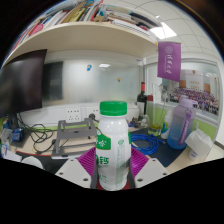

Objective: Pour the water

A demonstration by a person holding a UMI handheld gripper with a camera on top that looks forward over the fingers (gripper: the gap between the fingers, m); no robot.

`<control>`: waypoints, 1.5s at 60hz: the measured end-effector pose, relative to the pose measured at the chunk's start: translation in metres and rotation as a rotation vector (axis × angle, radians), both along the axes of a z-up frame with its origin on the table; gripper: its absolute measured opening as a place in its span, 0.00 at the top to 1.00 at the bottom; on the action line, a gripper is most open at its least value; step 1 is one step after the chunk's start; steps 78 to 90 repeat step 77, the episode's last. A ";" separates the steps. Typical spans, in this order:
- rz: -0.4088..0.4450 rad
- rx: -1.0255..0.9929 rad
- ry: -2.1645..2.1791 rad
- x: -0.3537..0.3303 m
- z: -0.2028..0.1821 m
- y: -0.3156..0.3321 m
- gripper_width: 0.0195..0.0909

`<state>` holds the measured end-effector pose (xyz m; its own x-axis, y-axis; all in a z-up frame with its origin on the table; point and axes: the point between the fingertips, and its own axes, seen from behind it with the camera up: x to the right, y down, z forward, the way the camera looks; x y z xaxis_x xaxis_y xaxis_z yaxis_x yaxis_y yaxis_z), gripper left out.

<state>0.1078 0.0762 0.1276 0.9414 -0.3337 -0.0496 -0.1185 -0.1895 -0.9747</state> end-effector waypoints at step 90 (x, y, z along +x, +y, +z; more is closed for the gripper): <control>0.148 -0.369 0.082 -0.044 0.061 -0.169 0.19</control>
